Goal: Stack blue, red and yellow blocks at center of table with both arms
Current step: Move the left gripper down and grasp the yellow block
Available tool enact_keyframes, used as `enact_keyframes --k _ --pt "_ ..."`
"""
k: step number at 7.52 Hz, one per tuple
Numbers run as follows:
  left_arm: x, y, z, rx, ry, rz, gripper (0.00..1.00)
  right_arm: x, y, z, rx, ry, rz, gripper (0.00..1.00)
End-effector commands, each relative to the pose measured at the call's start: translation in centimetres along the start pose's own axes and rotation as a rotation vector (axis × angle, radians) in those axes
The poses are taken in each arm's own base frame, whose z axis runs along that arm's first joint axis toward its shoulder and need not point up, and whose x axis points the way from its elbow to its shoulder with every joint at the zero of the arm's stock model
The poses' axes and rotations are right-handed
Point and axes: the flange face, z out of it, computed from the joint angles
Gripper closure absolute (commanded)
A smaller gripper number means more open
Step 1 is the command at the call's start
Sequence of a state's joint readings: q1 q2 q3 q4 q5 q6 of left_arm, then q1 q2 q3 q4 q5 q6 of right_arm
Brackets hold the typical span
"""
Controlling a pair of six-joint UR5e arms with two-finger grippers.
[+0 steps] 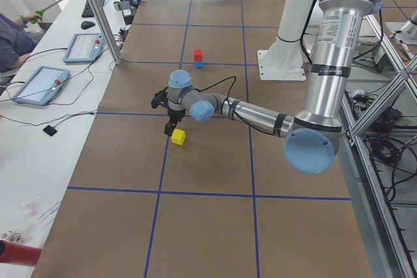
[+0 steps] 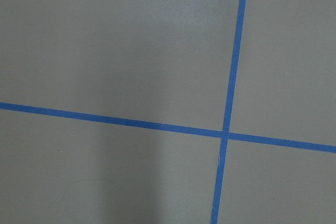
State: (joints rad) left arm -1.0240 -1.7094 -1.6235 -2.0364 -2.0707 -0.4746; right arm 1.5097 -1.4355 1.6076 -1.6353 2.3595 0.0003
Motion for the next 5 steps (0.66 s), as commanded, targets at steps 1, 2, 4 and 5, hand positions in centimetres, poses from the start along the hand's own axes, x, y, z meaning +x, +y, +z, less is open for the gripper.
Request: enact_keyframes --k 1,2,4,5 --pt "-0.3 0.4 2.6 -0.014 0.005 -0.038 0.00 0.1 0.0 0.1 -0.001 0.002 0.001 0.00" --pt "0.0 0.3 3.2 -0.021 0.006 -0.065 0.00 0.0 -0.2 0.0 0.001 0.002 -0.001 0.00" --pt "2.0 0.9 4.5 -0.042 0.019 -0.068 0.00 -0.1 -0.3 -0.1 0.003 0.002 -0.005 0.00" --pt "2.3 1.1 4.9 -0.051 0.019 -0.065 0.00 -0.1 -0.3 -0.1 0.002 0.002 -0.004 0.00"
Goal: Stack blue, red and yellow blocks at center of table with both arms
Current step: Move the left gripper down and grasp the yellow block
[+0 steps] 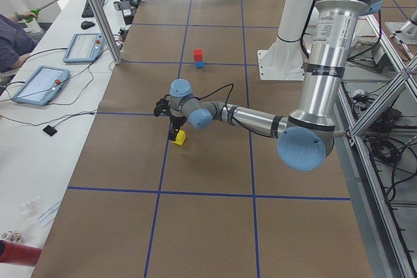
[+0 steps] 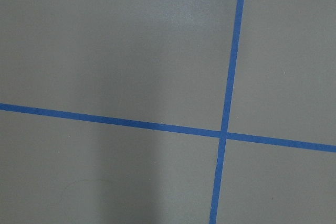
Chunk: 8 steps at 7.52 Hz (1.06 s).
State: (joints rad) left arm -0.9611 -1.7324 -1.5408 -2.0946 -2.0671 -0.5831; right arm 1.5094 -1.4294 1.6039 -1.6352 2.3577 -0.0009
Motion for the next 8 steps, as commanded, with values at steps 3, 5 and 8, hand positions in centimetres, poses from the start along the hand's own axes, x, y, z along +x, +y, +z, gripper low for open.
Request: enact_keyframes --k 3,5,8 --pt "0.2 0.6 1.8 -0.031 -0.009 -0.003 0.00 -0.2 -0.3 -0.2 0.004 0.000 0.000 0.00" --pt "0.7 -0.6 2.4 -0.036 -0.005 0.003 0.20 -0.2 -0.3 -0.2 0.005 0.000 0.004 0.00" --pt "1.0 -0.3 2.0 -0.054 0.018 0.000 1.00 -0.5 -0.4 -0.5 0.010 0.000 0.000 0.00"
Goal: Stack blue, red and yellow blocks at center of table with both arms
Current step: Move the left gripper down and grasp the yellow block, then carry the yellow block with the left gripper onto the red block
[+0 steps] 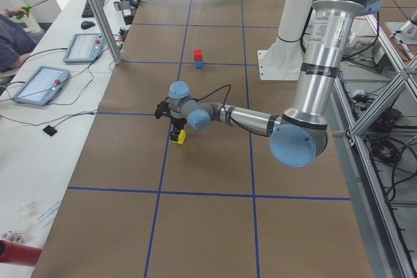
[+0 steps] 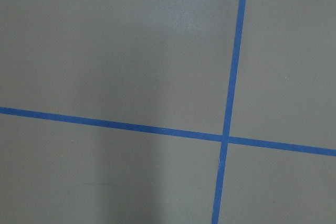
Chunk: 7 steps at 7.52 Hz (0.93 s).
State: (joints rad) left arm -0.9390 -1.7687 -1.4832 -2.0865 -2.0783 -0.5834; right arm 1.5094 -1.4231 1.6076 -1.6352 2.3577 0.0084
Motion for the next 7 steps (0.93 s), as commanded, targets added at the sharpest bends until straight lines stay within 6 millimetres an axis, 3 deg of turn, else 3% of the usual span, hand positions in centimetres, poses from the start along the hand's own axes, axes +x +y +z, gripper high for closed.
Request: enact_keyframes --k 1,2,3,5,6,7 --pt "0.7 -0.2 -1.6 -0.045 0.087 -0.015 1.00 -0.2 -0.1 -0.2 0.004 -0.002 -0.003 0.00" --pt "2.2 -2.1 -5.2 -0.052 0.097 -0.045 1.00 -0.1 0.0 -0.1 0.003 0.000 -0.004 0.00" --pt "6.8 -4.8 -9.8 -0.093 0.072 -0.083 1.00 -0.1 0.1 0.0 0.001 -0.002 -0.014 0.00" --pt "18.6 -11.8 -20.1 -0.162 0.022 -0.200 1.00 0.8 0.7 0.1 -0.001 -0.002 -0.003 0.00" --pt "22.2 -12.7 -21.3 -0.159 0.030 -0.264 1.00 1.2 1.1 0.1 -0.003 -0.002 -0.008 0.00" --pt "27.2 -12.2 -20.7 -0.179 0.050 -0.301 1.00 1.6 1.2 0.1 -0.003 -0.001 -0.009 0.00"
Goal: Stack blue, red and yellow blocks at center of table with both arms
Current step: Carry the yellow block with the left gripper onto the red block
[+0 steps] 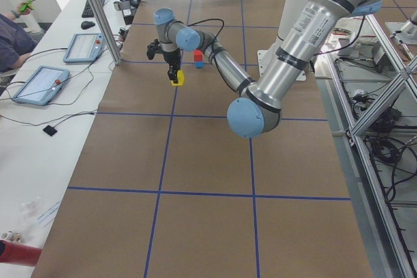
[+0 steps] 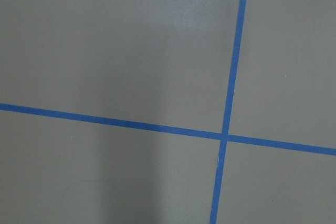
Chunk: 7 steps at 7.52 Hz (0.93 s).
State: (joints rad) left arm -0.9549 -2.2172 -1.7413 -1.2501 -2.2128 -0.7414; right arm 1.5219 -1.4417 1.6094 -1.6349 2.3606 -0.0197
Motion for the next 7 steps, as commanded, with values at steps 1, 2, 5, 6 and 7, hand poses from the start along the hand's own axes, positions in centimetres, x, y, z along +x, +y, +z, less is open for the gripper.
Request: enact_keyframes --k 1,2,5,6,7 --pt "10.4 2.3 -0.5 -0.038 0.030 -0.098 1.00 0.8 0.4 -0.2 0.004 0.000 -0.002 0.00" --pt "15.8 2.7 -0.4 -0.054 0.038 -0.156 1.00 0.8 0.5 -0.3 0.005 0.000 -0.005 0.00" --pt "23.1 0.8 4.4 -0.020 0.082 -0.220 1.00 0.5 0.4 -0.6 0.011 -0.001 -0.009 0.00" --pt "23.5 0.7 5.9 -0.031 0.076 -0.217 1.00 0.5 0.4 -0.6 0.011 -0.001 -0.009 0.00" --pt "23.9 1.2 6.5 -0.040 0.073 -0.214 1.00 0.4 0.4 -0.7 0.012 -0.001 -0.011 0.00"
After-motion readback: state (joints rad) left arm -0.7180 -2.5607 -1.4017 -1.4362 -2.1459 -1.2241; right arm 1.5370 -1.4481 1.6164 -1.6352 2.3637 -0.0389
